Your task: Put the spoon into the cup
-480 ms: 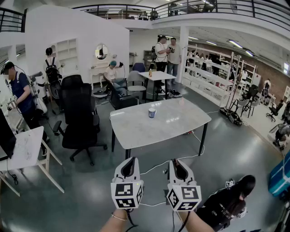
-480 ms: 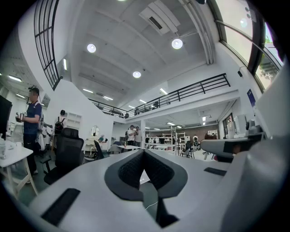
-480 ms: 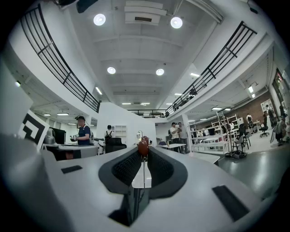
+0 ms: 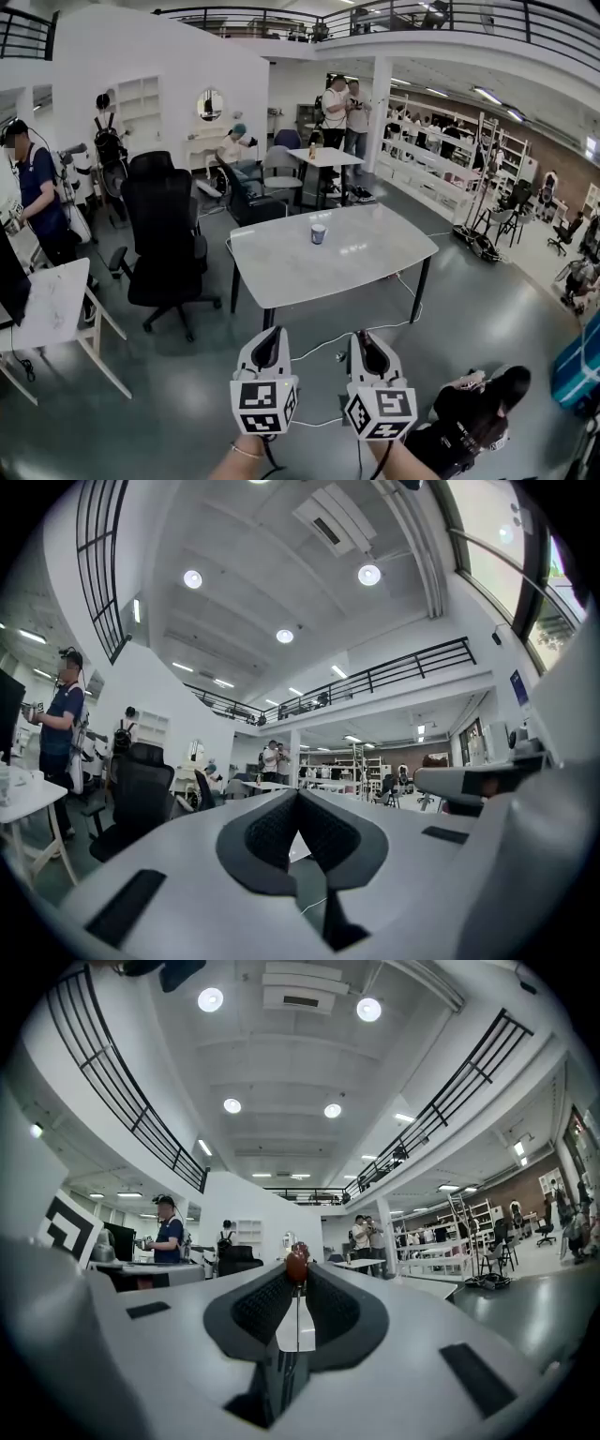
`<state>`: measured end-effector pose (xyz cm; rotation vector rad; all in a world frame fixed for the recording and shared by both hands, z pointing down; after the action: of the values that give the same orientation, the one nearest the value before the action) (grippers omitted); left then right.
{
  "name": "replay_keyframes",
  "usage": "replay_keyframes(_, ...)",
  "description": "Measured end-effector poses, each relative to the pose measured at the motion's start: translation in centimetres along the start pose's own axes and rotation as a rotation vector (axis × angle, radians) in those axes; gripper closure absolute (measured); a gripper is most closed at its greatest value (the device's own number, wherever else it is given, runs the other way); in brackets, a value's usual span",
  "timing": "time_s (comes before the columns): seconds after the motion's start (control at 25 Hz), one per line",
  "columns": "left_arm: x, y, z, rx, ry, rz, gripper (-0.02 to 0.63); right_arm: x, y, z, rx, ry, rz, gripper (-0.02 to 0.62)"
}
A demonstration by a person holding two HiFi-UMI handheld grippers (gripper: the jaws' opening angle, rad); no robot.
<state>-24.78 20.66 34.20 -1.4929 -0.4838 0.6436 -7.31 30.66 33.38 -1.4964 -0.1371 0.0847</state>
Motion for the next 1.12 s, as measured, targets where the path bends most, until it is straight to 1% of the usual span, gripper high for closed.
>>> replay_keyframes(0.16, -1.1, -0.8, -0.1, -0.015, -0.008, -0.002, 0.591, -0.5, -0.9, -0.3, -0.013, -0.023, -0.025, 0.529)
replay_keyframes(0.32, -1.8, -1.9, -0.8, -0.039, -0.005, 0.029, 0.591, -0.3, -1.9, -0.7, -0.035, -0.045, -0.032, 0.529)
replay_keyframes(0.4, -2.0, -2.2, -1.6, -0.044, -0.01, 0.027, 0.591, 0.0, -2.1, -1.2, -0.039, -0.056, -0.028, 0.529)
replay_keyframes(0.68, -2.9, -1.8, -4.8, -0.037, -0.016, 0.037, 0.591, 1.8, -1.6, -4.1, -0.035, -0.092, -0.023, 0.529)
replay_keyframes(0.88, -3.3, -3.1, -8.8, -0.039, 0.004, 0.053, 0.591, 4.2, -2.3, -8.1, -0.038, -0.081, -0.019, 0.529)
replay_keyframes(1.12, -3.5, -3.1, -15.1, -0.049, 0.025, 0.072, 0.591, 7.5, -2.0, -13.9, -0.039, -0.058, -0.026, 0.529)
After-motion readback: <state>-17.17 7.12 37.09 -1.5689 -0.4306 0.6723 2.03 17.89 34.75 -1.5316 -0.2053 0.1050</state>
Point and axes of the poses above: the fingertips, and each gripper's own axes: z backward along the fingers, x to its right, y out of its top, the point moved 9 cm from there along z, backward along the fingers, and after that the axes turned 2 degrees about z, right-handed, at the moved point
